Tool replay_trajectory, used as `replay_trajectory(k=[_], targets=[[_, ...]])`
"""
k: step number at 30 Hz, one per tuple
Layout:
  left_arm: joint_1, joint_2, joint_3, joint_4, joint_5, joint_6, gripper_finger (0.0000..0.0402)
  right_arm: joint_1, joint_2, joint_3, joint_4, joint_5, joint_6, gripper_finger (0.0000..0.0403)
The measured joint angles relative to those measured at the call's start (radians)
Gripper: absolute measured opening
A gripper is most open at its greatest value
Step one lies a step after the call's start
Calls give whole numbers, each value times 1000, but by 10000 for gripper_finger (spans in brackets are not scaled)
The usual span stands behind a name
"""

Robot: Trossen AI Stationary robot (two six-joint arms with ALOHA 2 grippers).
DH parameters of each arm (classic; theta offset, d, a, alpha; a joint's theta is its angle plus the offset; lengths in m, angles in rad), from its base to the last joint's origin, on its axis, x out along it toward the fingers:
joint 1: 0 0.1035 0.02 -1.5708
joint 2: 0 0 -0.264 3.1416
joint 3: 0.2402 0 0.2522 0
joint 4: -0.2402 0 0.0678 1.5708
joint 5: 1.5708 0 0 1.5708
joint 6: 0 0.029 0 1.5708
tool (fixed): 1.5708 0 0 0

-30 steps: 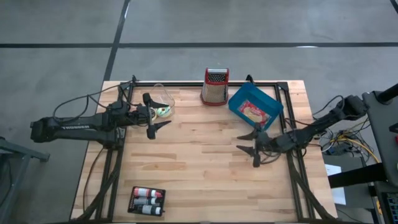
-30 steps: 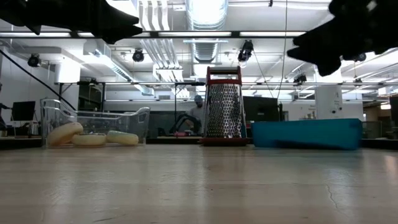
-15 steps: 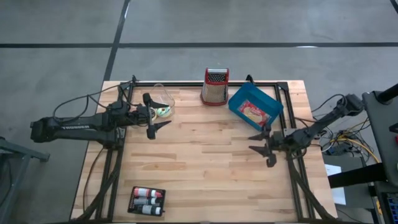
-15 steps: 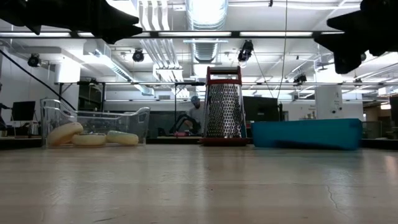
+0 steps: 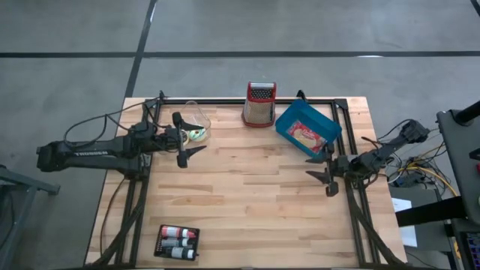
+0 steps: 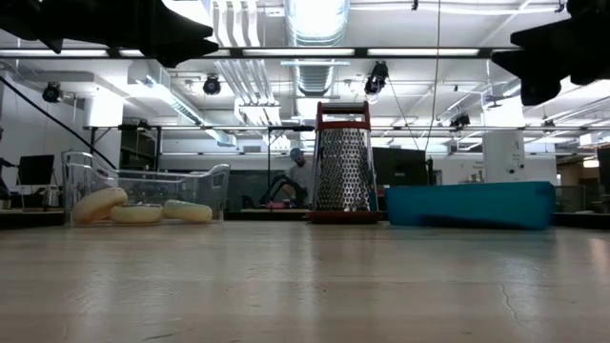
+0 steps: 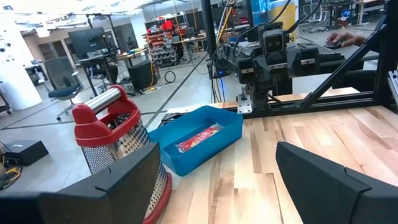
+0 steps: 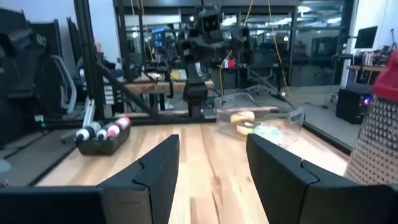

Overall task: Pick & Place Food Item
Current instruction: Return to Home Position

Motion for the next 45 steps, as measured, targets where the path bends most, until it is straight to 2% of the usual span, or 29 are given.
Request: replay_trajectory(k=[3,16,21,27,31,33,36,41,45], targets=[[0,0,0,0,0,0,326,0,-55,0,-66,0,-30,183],[0,0,0,0,0,0,326,0,-226,0,-111,0,-248,183],[0,0,0,-2,-1,0,326,0,-226,0,-88,17,-291,183],[0,0,0,-3,-3,0,326,-1,-226,0,-69,111,-289,183],[0,0,0,-3,-3,-36,326,0,-226,0,-66,113,-287,183],[0,-1,0,-21,-2,-107,326,0,-226,0,-67,112,-277,183],[0,-9,0,-30,-2,-73,326,0,-226,0,-72,112,-262,183],[-5,-103,0,-34,14,-31,326,0,-225,0,-83,111,-245,183],[-5,-224,0,-151,49,-70,326,0,-224,0,-103,111,-235,183]])
